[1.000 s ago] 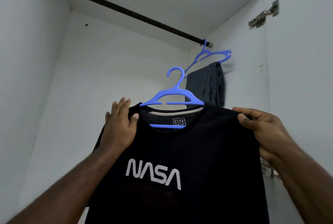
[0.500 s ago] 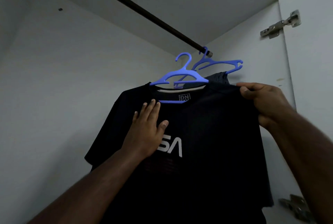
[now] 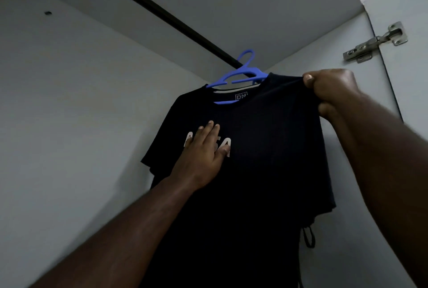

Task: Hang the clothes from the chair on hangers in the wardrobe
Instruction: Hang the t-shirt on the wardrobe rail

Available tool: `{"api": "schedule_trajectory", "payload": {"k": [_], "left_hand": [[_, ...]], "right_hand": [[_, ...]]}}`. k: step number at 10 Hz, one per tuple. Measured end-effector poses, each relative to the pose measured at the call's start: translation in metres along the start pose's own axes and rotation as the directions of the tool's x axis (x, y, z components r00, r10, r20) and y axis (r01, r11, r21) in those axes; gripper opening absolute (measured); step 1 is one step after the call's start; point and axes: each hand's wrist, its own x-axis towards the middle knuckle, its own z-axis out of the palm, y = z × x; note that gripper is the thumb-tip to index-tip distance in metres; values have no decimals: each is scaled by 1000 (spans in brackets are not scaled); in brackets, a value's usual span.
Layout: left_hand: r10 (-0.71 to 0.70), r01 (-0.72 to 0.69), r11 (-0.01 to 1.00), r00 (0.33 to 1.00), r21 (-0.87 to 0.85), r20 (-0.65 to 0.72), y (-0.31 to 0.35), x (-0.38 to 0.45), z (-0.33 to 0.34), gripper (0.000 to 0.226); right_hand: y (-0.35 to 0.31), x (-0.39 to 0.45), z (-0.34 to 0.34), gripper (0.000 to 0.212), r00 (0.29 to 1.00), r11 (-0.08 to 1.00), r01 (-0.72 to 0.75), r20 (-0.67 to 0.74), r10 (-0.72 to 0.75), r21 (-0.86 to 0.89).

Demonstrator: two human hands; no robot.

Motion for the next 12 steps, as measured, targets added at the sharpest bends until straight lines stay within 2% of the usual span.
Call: {"api": "schedule_trajectory", "payload": {"k": [1,2,3,4,5,6,7,8,9,10,11,12], "left_hand": [[-6,6,999,1000,-34,-11,1,18,2,63],[-4,4,998,1000,-68,-3,2,30,7,62],[5,-5,997,1000,-81,-2,1,37,14,63],[16,-15,997,1000,-71,8,0,42,19,63],[32,-31,998,999,-56,13,-1,43,25,64],[38,-37,998,999,-47,16,-3,39,29,64],[42,-42,995,999,-91,8,-5,33,32,63],[-86,44,914,993,-404,-85,-3,32,34,57],[-339,205,431,939,-879,53,0,33,29,59],[-363,313,122,897,-942,251,-5,31,22,66],[-348,387,101,877,-917,332,-7,26,21,73],[-349,415,115,867,-903,354,-5,22,21,76]], "right_hand": [[-3,18,7,17,1000,994,2,14,0,-107],[-1,26,9,16,999,987,14,-27,-19,-161],[9,41,21,11,999,999,32,-1,-32,-14],[13,42,25,17,998,928,14,-56,-38,-372],[19,46,23,22,968,556,210,89,-236,-805],[34,54,23,27,980,580,178,90,-178,-795],[37,50,24,29,994,890,90,88,-57,-446],[40,49,17,33,999,999,31,-29,-32,-16],[41,48,15,31,998,988,38,56,-30,-147],[40,44,15,30,996,992,52,79,-43,-115],[43,37,14,29,996,995,15,91,-7,-95],[48,36,13,25,996,997,3,87,4,-80]]}}
